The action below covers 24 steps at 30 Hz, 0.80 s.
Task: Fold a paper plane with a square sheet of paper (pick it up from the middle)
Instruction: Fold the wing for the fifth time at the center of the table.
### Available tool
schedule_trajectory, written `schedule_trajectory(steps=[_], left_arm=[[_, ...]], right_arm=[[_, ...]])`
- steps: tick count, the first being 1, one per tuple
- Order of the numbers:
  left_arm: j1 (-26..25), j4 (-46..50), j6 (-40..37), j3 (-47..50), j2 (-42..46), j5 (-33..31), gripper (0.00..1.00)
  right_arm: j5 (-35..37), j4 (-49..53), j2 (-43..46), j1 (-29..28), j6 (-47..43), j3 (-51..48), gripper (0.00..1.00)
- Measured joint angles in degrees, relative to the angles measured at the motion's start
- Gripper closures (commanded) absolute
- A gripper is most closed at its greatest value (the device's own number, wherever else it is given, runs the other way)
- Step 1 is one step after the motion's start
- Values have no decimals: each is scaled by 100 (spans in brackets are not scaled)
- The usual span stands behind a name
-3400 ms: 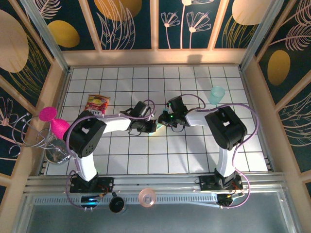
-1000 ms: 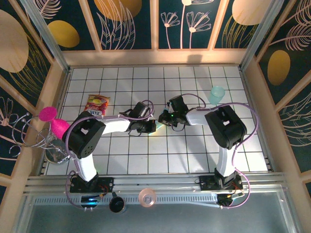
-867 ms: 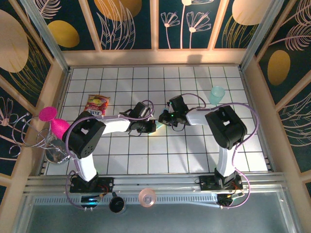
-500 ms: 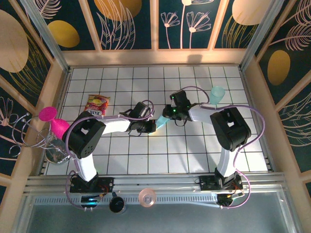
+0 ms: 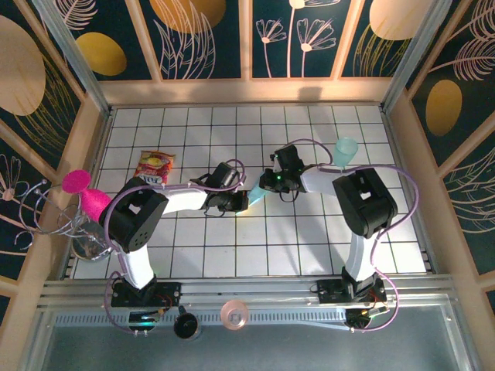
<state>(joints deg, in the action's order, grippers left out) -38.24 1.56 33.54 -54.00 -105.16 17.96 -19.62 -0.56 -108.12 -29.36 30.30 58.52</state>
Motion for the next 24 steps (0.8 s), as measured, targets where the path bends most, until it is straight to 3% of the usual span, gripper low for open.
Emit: schedule_trajectory(steps=[15,24], left_arm=[[0,-527,85,376,109,2,100],[0,-448,85,367,146,2,100]], right_arm=[[-1163,-765,-286,597,-96,-258,93],[-1003,-739,-210,901,-350,22,86]])
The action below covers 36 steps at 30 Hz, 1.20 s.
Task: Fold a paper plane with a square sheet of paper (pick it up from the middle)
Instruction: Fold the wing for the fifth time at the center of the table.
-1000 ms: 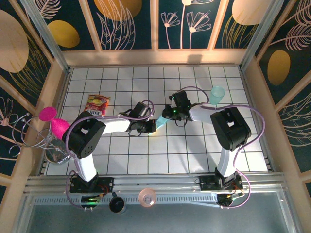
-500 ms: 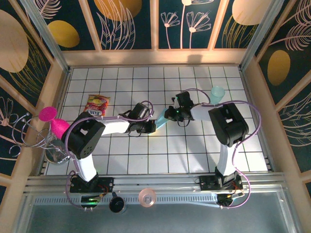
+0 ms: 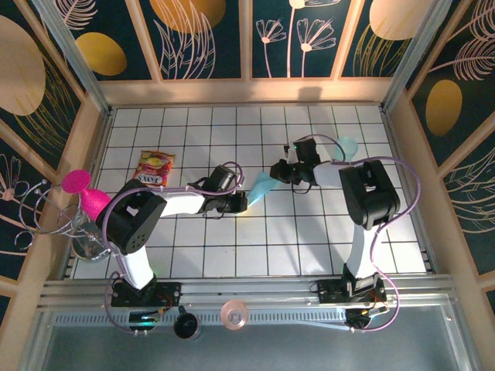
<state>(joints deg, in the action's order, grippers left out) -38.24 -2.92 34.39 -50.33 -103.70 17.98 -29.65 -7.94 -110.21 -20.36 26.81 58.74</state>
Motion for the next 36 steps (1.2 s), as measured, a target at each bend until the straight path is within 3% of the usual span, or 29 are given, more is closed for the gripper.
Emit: schedule_trajectory(steps=[4,7,10,21,36], left_arm=[[0,168,-2,-50,28,-2,100],[0,271,-7,-92,52,4,99],[0,317,-24,-133,127,72,91],[0,-9,0,-581,138,297,80],[0,52,59,-704,-28,-151,72]], right_arm=[[367,125,516,-142,-20,-83,70],[815,155,1047,-188,7,-262,65],[1154,153,1370,-181,33,-452,60],[1375,214,1456,-271,138,-802,57],[1700,243,1456,-391,271,-901,50]])
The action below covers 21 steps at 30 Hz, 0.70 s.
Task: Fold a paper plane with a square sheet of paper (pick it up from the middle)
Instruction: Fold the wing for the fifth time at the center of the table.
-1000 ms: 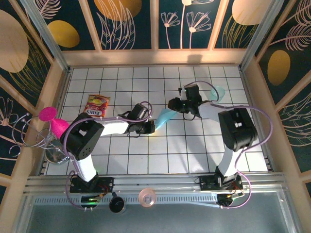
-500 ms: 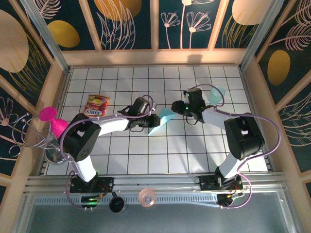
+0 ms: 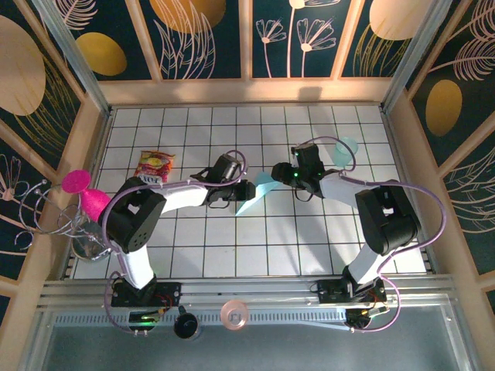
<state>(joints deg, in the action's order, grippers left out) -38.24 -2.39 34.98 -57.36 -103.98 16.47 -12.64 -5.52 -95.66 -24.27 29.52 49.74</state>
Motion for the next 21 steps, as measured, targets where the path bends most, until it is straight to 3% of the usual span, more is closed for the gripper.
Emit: schedule_trajectory(steps=[6,9,21], left_arm=[[-13,-81,7,79,817,22,71],[-94,-216,66,179,1036,120,77],[-382,-186,87,72,-37,564,78]], right_arm=[[94,0,4,-22,83,-2,50],[125,0,4,-26,109,-2,50],[177,0,4,-26,260,-4,50]])
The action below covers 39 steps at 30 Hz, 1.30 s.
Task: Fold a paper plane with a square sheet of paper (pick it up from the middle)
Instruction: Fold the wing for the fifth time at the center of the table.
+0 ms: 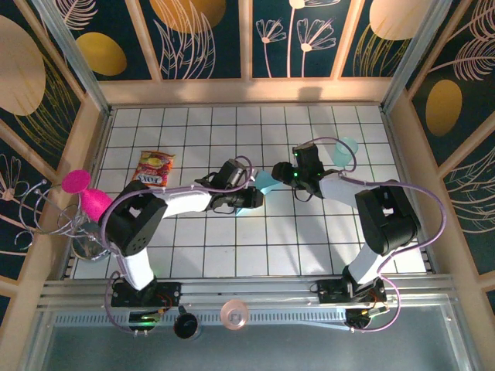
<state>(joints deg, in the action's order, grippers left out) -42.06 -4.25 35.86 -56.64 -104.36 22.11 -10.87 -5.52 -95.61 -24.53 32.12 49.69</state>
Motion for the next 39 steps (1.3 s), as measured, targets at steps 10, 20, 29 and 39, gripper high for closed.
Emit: schedule_trajectory(steps=[10,20,29,39], left_arm=[[24,37,-68,-269,-179,-553,77],[164,35,-55,-260,-442,-802,83],[212,4,46,-186,-560,-872,89],[234,-66,160,-127,-560,-911,94]], right_arm=[[37,22,0,0,22,-37,50],[37,31,0,0,17,-37,48],[151,415,-236,-111,-177,127,42],[201,728,-590,-367,-282,448,51]])
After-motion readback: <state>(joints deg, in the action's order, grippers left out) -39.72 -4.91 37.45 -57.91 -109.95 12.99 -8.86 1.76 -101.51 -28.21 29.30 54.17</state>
